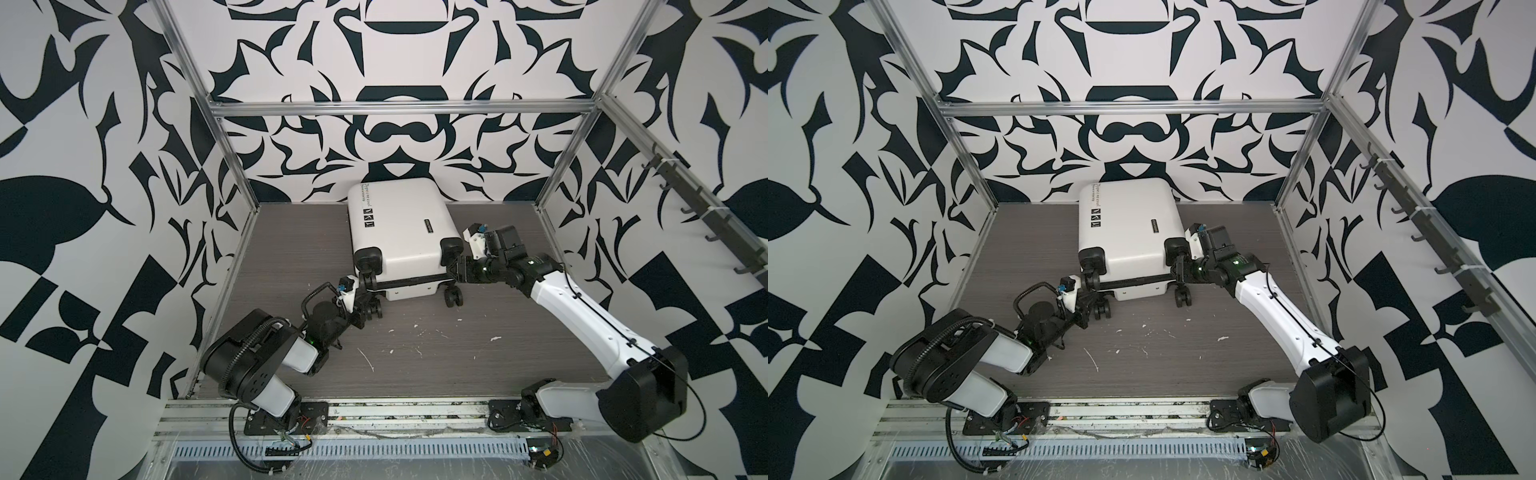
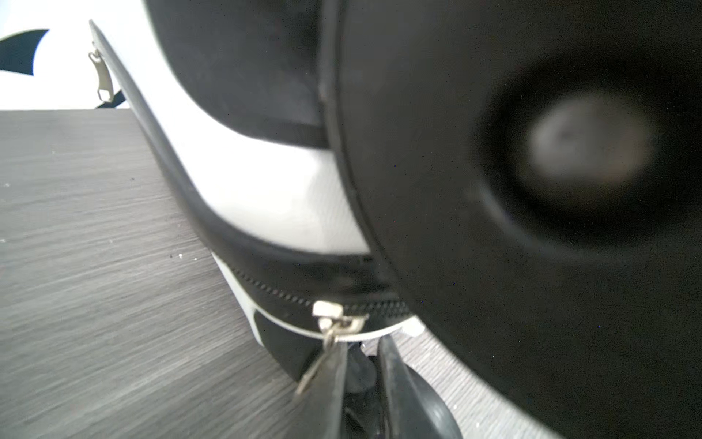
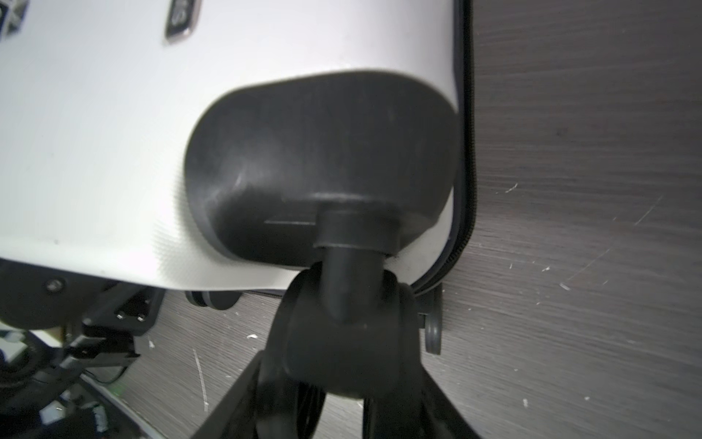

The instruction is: Pack the luggage

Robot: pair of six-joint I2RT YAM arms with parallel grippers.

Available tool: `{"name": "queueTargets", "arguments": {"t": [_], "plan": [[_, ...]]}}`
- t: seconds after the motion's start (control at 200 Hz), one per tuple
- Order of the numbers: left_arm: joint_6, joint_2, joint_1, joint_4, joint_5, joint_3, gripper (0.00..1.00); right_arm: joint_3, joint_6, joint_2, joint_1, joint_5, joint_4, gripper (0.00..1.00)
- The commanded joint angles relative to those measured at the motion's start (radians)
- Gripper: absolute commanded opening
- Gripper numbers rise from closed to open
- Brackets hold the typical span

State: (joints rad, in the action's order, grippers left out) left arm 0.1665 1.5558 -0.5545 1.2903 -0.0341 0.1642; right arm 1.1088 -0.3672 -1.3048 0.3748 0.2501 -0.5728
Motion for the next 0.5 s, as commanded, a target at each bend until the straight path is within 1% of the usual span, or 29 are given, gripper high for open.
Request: {"name": "queueTargets", "arguments": {"t": [0.0, 0.19, 0.285, 0.425, 0.495], "plan": [[-0.023, -0.003, 0.009, 0.098, -0.005, -0.001, 0.13, 0.037, 0.005, 0.001, 0.007, 0.0, 0.012, 0.5], [-0.028, -0.028, 0.015, 0.093, -0.021, -0.001, 0.06, 0.033, 0.004, 0.005, 0.009, 0.002, 0.011, 0.44], [-0.03, -0.045, 0.018, 0.09, -0.026, -0.003, 0.0, 0.027, 0.004, 0.007, 0.01, 0.004, 0.011, 0.41], [-0.036, -0.083, 0.019, 0.058, -0.03, -0.007, 0.0, 0.023, 0.004, 0.006, 0.01, 0.008, 0.011, 0.37], [-0.04, -0.107, 0.019, 0.038, -0.037, -0.014, 0.0, 0.023, 0.004, 0.006, 0.01, 0.008, 0.011, 0.33]]}}
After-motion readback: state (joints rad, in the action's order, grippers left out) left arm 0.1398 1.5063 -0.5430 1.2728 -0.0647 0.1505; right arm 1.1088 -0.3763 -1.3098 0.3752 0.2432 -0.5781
